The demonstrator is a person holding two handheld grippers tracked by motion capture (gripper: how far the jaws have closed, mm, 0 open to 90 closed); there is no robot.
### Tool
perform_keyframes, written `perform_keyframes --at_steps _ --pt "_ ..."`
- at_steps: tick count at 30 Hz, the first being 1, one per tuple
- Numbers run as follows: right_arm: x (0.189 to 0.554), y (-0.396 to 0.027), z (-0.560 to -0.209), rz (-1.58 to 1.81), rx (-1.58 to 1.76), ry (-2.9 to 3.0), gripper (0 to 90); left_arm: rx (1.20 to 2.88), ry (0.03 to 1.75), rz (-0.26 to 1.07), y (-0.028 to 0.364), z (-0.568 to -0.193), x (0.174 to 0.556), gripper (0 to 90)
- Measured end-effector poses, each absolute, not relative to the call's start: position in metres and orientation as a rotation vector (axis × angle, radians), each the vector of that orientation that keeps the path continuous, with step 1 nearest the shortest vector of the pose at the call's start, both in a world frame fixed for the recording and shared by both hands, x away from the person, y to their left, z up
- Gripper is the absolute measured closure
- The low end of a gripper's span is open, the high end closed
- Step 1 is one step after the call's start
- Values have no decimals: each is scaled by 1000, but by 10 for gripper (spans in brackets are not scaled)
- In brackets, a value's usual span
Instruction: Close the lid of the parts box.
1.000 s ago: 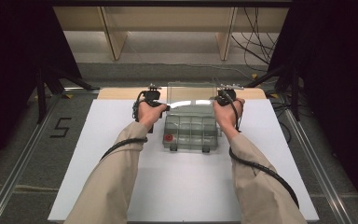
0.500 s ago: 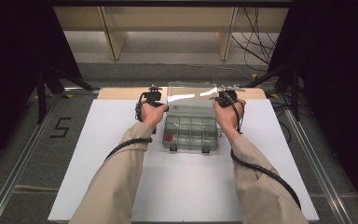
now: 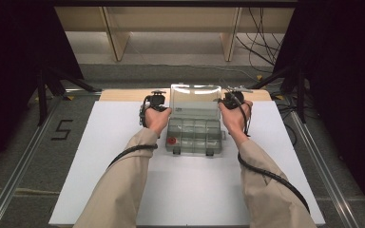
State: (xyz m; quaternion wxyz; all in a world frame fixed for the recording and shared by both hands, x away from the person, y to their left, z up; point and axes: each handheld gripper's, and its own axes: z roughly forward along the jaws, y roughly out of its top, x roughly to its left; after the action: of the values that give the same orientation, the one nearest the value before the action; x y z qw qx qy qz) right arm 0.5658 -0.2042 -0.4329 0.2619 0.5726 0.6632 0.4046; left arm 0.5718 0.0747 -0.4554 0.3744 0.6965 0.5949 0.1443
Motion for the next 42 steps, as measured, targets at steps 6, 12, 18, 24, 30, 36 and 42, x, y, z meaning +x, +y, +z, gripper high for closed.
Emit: perform_keyframes --at_steps 6,12,18,24,30,36,42 --pt "572 -208 -423 1140 1535 1782 661 1790 1510 378 78 -456 569 883" --pt "586 -207 -411 1145 1528 1788 644 1774 1504 386 77 -456 569 883" --pt "600 -206 -410 1129 1575 1781 671 1794 1483 390 80 -457 567 883" --pt "606 -205 -410 1124 1608 1803 734 1767 1495 394 78 -457 567 886" --pt "608 -205 -412 1124 1618 1809 854 1768 1491 390 78 -457 567 887" --pt "607 -206 -413 1096 1600 1813 884 1771 1486 388 78 -458 568 887" --pt "603 -203 -412 1071 1603 1796 888 1785 1468 381 80 -458 568 876"
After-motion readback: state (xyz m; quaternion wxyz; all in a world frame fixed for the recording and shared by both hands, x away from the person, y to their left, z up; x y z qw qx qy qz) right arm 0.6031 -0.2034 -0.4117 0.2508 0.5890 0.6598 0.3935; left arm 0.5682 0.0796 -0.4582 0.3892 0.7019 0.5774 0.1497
